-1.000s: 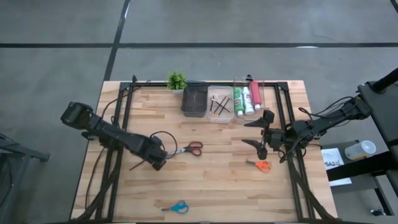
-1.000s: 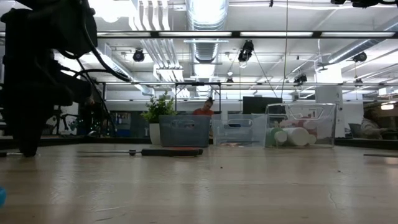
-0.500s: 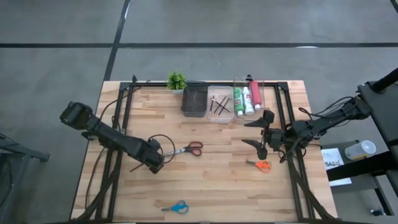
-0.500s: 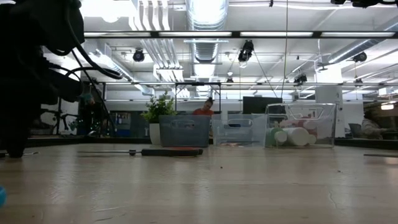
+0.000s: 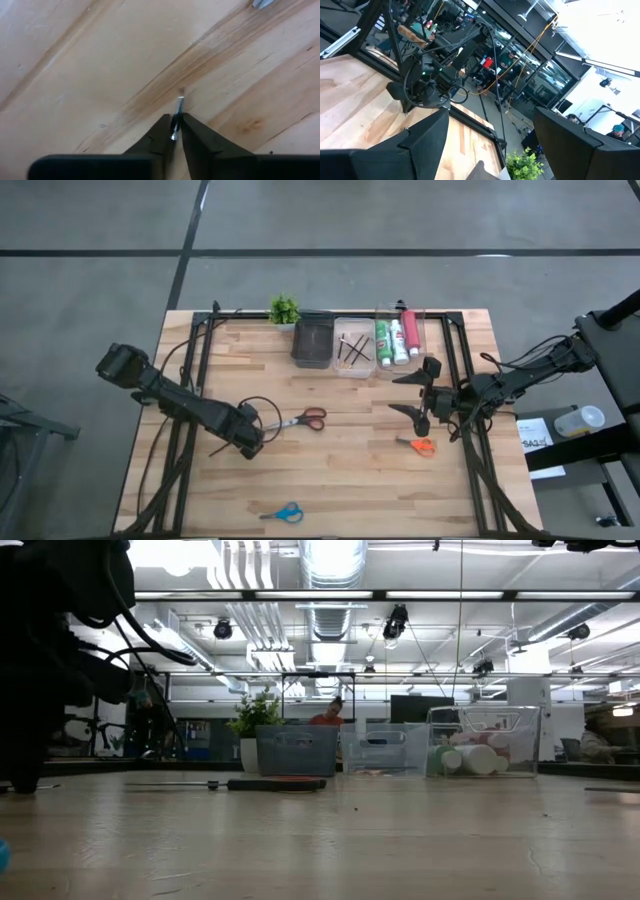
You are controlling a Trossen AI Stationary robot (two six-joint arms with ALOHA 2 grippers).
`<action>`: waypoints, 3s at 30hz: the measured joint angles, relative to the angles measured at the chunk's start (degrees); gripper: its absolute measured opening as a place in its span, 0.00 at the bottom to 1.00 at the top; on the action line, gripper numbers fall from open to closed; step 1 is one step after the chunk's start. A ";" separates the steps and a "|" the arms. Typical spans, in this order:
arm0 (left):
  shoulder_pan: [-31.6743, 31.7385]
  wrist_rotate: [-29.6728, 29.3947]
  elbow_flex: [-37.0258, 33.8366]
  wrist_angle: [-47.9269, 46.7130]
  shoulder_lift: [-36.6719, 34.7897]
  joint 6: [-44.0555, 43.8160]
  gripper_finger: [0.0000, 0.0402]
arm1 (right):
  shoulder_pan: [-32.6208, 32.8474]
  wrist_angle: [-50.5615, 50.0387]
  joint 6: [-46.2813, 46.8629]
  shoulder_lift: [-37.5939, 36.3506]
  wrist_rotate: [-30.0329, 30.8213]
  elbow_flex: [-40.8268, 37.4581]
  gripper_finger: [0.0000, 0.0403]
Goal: Pick & Place Paint Supplies
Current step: Put the silver paint brush into the white transparent bin
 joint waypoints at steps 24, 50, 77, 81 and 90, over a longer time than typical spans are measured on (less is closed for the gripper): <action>0.00 0.00 -0.02 -0.07 0.02 -0.02 0.01 | 0.00 0.00 0.07 0.00 0.00 -0.01 0.71; 0.00 0.22 1.38 -1.51 -0.55 0.17 0.02 | 0.01 0.00 0.06 0.00 0.00 0.00 0.71; 0.00 0.04 1.88 -1.34 -0.83 0.13 0.02 | 0.01 0.00 0.06 0.01 0.00 -0.01 0.71; 0.00 0.02 1.88 -1.34 -0.83 0.13 0.02 | 0.00 0.00 -0.16 0.00 0.00 -0.01 0.71; 0.00 0.02 1.76 -1.12 -0.87 0.00 0.03 | 0.02 0.02 0.03 0.00 0.00 0.00 0.71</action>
